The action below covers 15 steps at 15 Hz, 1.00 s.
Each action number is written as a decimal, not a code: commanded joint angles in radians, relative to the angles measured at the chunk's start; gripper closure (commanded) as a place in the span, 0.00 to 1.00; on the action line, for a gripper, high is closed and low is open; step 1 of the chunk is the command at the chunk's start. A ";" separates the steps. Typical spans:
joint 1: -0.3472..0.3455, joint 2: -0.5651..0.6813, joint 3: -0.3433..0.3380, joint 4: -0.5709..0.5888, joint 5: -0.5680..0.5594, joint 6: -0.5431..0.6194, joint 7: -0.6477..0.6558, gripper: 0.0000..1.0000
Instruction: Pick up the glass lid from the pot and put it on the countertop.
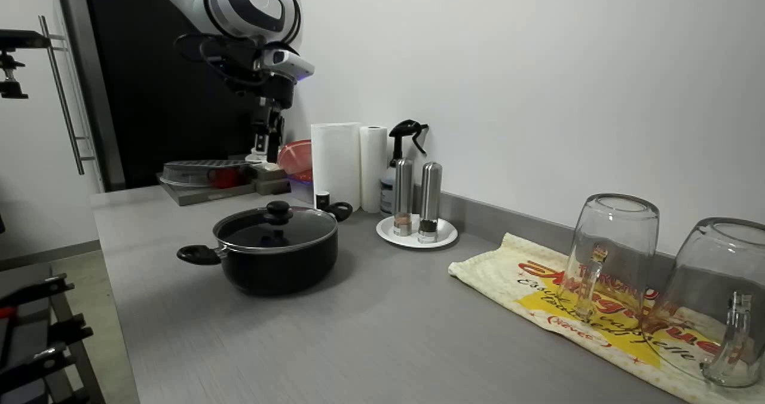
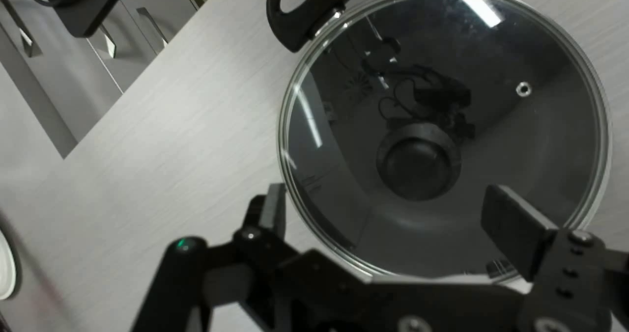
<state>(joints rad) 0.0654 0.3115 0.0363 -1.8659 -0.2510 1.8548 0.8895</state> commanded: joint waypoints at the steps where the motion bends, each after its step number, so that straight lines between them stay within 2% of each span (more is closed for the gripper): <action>1: 0.025 0.034 -0.020 0.008 0.043 -0.040 0.011 0.00; 8: 0.020 0.096 -0.040 0.037 0.092 -0.015 0.028 0.00; 15: -0.022 0.124 -0.089 0.044 0.236 0.133 0.050 0.00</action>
<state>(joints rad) 0.0492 0.4125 -0.0302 -1.8450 -0.0627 1.9506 0.9165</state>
